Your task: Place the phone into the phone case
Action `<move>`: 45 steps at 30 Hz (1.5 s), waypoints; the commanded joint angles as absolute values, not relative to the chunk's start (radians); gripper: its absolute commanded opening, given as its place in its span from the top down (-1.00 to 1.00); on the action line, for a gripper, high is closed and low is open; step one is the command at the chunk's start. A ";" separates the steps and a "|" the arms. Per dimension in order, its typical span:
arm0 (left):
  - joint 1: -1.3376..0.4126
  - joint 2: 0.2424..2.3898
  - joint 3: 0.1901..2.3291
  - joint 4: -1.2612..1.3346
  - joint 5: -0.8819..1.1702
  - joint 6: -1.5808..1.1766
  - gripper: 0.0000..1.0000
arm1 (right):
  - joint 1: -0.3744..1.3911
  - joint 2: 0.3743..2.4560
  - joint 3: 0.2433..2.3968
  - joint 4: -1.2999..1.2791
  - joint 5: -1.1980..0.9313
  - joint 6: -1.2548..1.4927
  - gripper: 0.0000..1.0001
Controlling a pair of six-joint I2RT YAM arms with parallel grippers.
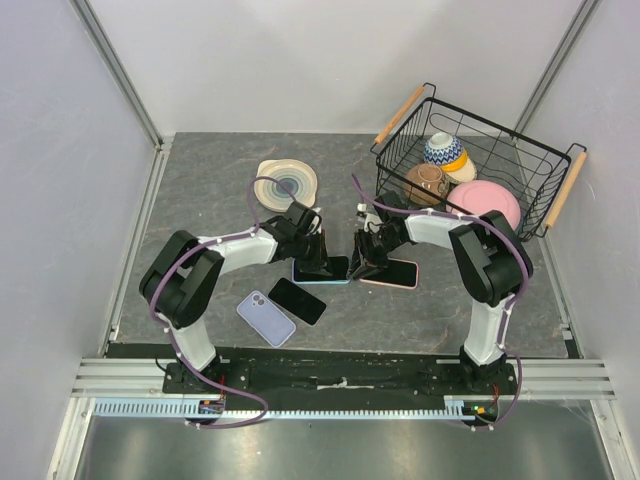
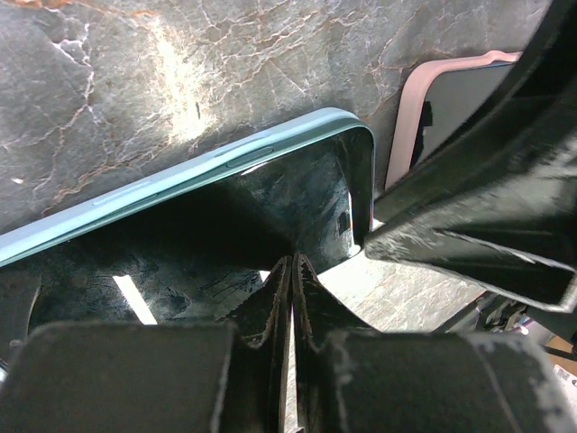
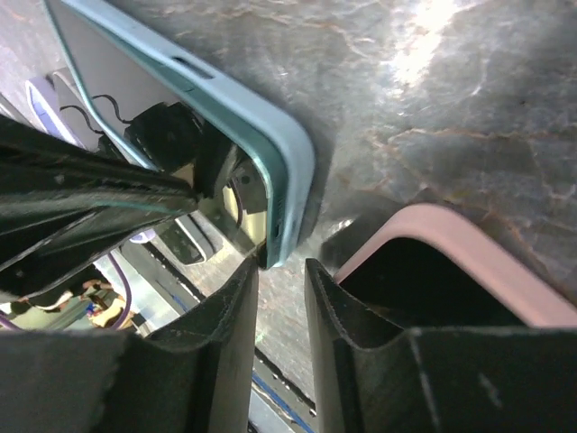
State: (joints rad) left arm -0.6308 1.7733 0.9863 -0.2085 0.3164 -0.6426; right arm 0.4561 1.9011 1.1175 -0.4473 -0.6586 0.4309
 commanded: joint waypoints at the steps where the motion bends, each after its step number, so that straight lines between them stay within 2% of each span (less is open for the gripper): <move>1: -0.646 1.839 0.954 -0.350 0.210 -0.598 0.84 | 0.459 1.945 1.101 -0.402 -0.638 0.443 0.33; 13: -0.657 1.851 0.971 -0.353 0.219 -0.594 0.87 | 0.462 1.970 1.108 -0.434 -0.482 0.413 0.49; 28: -0.672 1.855 1.025 -0.380 0.178 -0.588 0.89 | 0.568 1.980 1.144 -0.549 -0.147 0.351 0.53; 40: -0.673 1.660 0.996 -0.269 0.163 -0.574 0.82 | 0.561 1.770 1.223 -0.535 -0.248 0.382 0.33; 45: -0.672 1.542 0.940 -0.206 0.160 -0.584 0.80 | 0.473 1.692 1.189 -0.439 -0.395 0.451 0.28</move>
